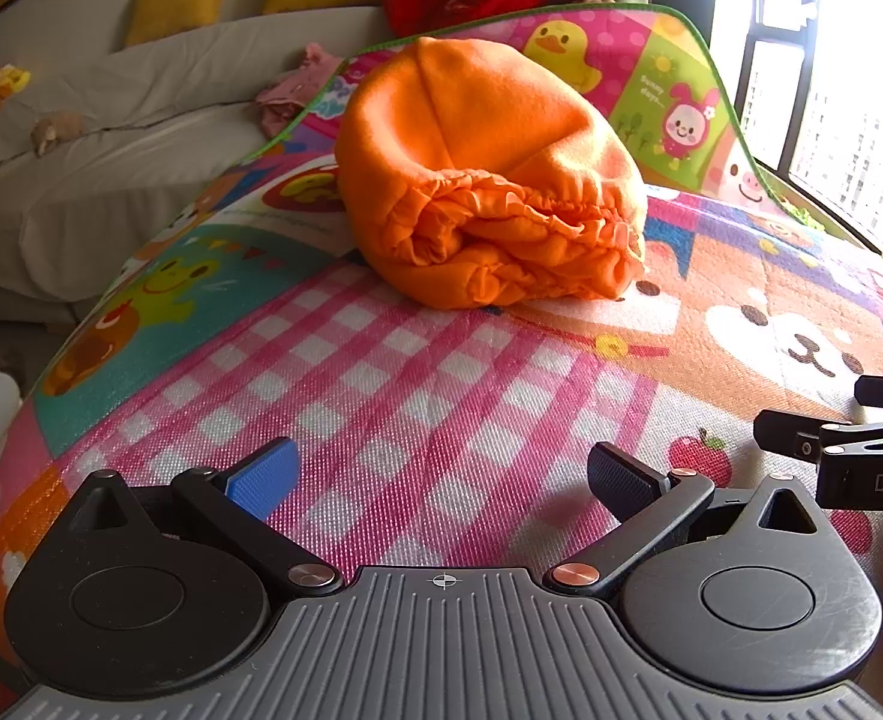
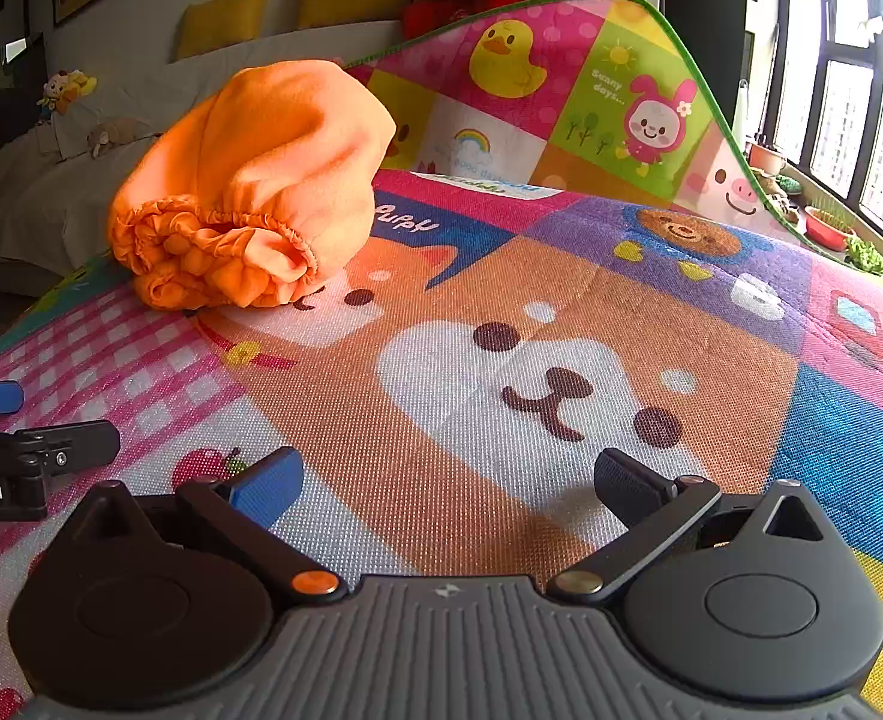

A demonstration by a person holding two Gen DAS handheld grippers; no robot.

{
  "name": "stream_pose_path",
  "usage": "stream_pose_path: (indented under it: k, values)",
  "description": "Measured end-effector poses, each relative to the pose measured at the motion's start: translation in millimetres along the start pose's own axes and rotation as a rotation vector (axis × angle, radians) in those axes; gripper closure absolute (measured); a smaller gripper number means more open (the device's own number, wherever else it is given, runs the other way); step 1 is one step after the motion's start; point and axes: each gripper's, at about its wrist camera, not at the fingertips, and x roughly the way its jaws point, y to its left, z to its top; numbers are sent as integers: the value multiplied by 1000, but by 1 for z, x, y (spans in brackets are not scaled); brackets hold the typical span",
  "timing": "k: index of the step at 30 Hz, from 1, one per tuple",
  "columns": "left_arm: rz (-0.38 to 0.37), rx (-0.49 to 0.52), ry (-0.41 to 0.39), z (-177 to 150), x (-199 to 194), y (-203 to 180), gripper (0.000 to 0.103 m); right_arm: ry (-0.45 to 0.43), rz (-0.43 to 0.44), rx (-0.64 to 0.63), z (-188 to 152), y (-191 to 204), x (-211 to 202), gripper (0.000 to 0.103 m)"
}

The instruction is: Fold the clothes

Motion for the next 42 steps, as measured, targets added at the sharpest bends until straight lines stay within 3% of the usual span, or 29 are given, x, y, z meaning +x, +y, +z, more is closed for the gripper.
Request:
stream_pose_path:
  k: [17, 26, 42]
  values:
    - [-12, -16, -9, 0, -1, 3, 0, -1, 0, 3, 0, 0, 0, 0]
    - [-15, -70, -59, -2, -8, 10, 0, -2, 1, 4, 0, 0, -1, 0]
    - [2, -6, -131, -6, -19, 0, 0, -3, -4, -6, 0, 2, -1, 0]
